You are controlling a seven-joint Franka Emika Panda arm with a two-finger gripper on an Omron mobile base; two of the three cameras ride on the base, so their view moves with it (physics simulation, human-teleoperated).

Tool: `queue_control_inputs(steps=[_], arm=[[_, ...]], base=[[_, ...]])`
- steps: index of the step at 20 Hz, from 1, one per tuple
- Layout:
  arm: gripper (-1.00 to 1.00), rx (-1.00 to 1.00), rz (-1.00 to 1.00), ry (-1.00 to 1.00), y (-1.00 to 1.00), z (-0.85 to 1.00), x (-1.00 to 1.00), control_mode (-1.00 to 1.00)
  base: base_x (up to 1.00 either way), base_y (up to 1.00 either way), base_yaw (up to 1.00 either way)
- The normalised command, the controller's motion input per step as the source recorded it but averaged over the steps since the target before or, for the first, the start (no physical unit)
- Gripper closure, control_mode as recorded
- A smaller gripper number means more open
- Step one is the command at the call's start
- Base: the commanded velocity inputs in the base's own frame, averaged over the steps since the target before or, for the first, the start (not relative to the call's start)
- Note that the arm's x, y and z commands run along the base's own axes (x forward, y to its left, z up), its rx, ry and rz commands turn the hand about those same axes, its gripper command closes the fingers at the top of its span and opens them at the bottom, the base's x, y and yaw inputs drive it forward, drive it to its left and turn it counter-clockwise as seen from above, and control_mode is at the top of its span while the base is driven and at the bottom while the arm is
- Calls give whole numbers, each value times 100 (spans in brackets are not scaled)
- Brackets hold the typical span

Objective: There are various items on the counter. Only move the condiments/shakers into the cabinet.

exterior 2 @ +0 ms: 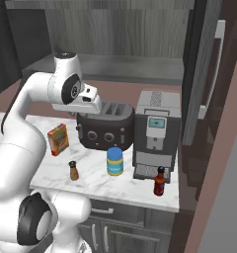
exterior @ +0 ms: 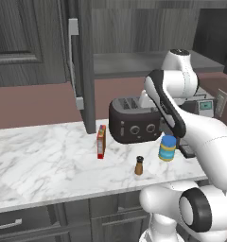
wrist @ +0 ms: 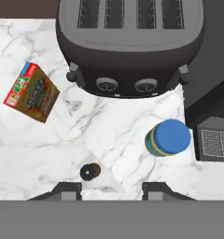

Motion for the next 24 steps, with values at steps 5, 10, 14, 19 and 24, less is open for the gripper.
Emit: queue_control_inputs(steps=[5,10,14,19,24], arm=[[-100,-1,0,0,5,-1,-13,-100],[-100,-7,1,1,45,-34,-23,-100],[-100,-3,0,5,48,-49,-23,-100],[-100,0,0,11,25,-70,-27,-100],[-100,2,0,14,4,-73,-7,-100]], base=[[0,0,0],[0,0,0],[0,0,0],[0,0,0],[0,0,0]])
